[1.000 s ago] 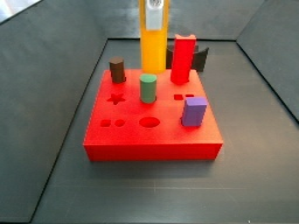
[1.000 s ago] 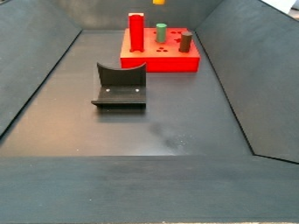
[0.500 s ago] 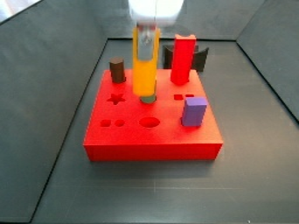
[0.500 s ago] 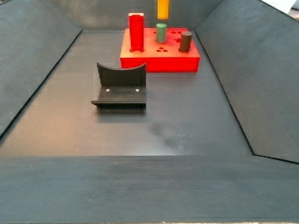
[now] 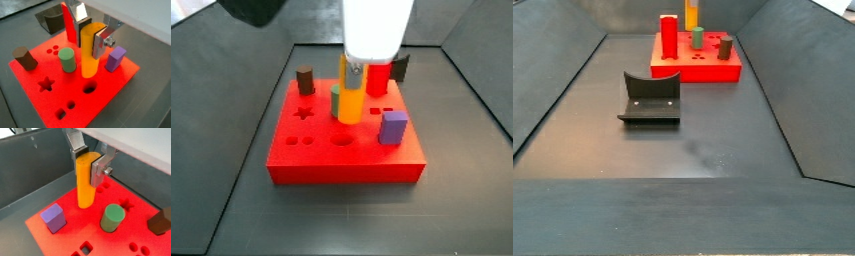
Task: Pick up the oval object. Move up. Move to above the board. Insert the oval object.
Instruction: Insert the oval object.
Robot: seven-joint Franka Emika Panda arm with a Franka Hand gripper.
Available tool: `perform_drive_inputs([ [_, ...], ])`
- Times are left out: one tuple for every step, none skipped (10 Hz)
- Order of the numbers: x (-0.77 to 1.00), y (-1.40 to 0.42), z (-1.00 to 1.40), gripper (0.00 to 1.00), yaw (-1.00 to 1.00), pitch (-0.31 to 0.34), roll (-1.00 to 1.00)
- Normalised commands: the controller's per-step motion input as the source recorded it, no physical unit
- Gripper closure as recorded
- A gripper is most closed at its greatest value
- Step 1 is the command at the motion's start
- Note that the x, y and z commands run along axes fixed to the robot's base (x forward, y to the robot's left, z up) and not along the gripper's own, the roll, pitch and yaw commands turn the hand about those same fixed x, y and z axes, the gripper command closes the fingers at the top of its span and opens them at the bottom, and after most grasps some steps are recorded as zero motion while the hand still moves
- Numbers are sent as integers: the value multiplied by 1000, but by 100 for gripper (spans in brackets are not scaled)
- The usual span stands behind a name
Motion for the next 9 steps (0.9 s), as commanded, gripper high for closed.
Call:
perform_drive_inputs([
  [-46, -69, -266, 100, -34, -111, 0],
  [-131, -134, -260, 100, -17, -131, 0],
  [-60, -131, -271, 100, -20, -171, 0],
  [-49, -80, -297, 100, -23, -217, 0],
  [-66, -89, -246, 100, 0, -186, 0],
  [-80, -86, -203, 100, 0, -151, 0],
  [-80, -134, -166, 100, 0, -94, 0],
  [-37, -114, -163, 100, 0, -49, 7],
  [0, -57, -197, 100, 0, -11, 14],
])
